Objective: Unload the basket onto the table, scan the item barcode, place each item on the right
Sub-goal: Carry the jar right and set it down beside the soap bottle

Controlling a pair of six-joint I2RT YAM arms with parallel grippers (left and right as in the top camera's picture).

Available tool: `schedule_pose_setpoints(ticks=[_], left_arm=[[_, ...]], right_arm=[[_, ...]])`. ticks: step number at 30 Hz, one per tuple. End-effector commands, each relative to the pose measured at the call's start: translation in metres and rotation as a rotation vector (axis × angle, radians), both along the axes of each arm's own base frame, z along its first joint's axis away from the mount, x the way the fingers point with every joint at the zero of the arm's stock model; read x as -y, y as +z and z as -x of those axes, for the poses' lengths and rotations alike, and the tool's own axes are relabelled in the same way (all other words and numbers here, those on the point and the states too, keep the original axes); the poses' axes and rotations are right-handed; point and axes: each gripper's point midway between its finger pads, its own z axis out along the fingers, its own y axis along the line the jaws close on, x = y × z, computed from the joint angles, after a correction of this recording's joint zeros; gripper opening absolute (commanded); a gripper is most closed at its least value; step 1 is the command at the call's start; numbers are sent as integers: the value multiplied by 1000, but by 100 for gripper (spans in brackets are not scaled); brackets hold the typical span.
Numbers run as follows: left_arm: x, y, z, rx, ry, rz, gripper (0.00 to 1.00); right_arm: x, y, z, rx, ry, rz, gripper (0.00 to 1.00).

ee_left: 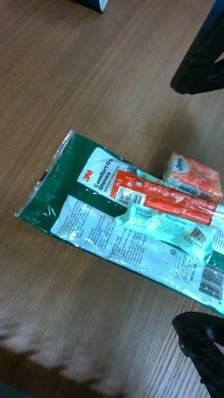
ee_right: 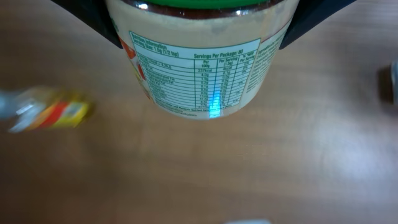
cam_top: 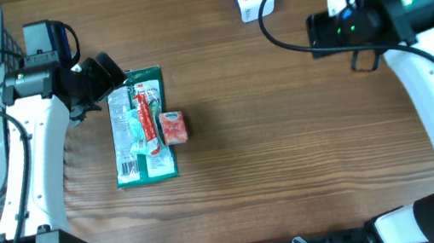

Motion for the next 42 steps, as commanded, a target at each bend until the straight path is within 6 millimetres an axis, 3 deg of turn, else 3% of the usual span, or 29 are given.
schedule_pose_setpoints(ticks=[1,6,14,17,27,29,30,31,33,35,39,40,42], left_arm=[[-1,1,-1,5,-13,-6,100],[-1,1,-1,5,-13,-6,100],[-1,1,-1,5,-13,-6,100],[-1,1,-1,5,-13,-6,100],[-1,1,-1,5,-13,-6,100],[-1,1,-1,5,-13,-6,100],[-1,1,-1,5,-13,-6,100],[-1,1,-1,5,-13,-6,100],[-1,1,-1,5,-13,-6,100],[-1,1,-1,5,-13,-6,100],[-1,1,-1,5,-13,-6,100],[-1,1,-1,5,-13,-6,100],[-1,1,-1,5,-13,-6,100]], right_arm=[[-7,-57,19,-167,-144,-86,29],[4,-137,52,-321,-226,-42,32],[46,-195,63,-338,-406,-58,33],[71,-206,67,-341,-489,-71,36],[166,-216,82,-307,-745,-118,40],[172,-216,82,-297,-765,-122,40],[172,-216,81,-294,-764,-128,45],[168,-217,80,-296,-759,-150,61],[167,-217,80,-296,-757,-156,71],[167,-217,80,-296,-757,-156,100],[169,-215,75,-280,-724,-148,100],[173,-204,64,-248,-702,-143,100],[180,-148,41,-196,-699,-149,100]])
